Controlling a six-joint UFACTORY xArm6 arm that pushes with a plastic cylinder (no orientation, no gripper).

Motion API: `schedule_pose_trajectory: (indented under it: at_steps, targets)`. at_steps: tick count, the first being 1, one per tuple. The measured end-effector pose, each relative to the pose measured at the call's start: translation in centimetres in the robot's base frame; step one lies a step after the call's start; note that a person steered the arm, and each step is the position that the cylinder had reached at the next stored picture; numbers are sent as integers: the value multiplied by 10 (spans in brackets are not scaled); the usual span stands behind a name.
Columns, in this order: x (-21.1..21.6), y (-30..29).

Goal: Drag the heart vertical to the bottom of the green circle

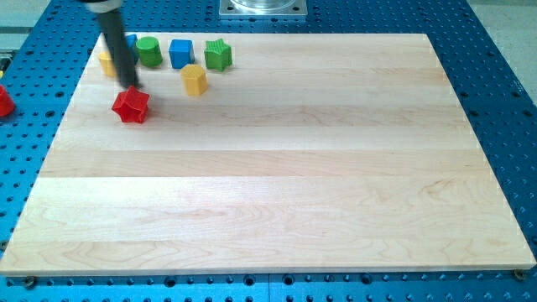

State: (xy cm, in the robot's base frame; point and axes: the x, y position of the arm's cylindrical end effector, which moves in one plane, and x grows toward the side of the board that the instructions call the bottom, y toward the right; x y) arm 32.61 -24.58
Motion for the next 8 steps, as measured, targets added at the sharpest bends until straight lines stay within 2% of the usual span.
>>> schedule_pose_trajectory:
  at_steps: [1, 2, 3, 4, 6, 8]
  targets:
    - [-12, -57]
    - [-21, -55]
    - [-61, -44]
    - [-69, -37]
    - [-14, 8]
    - [1, 25]
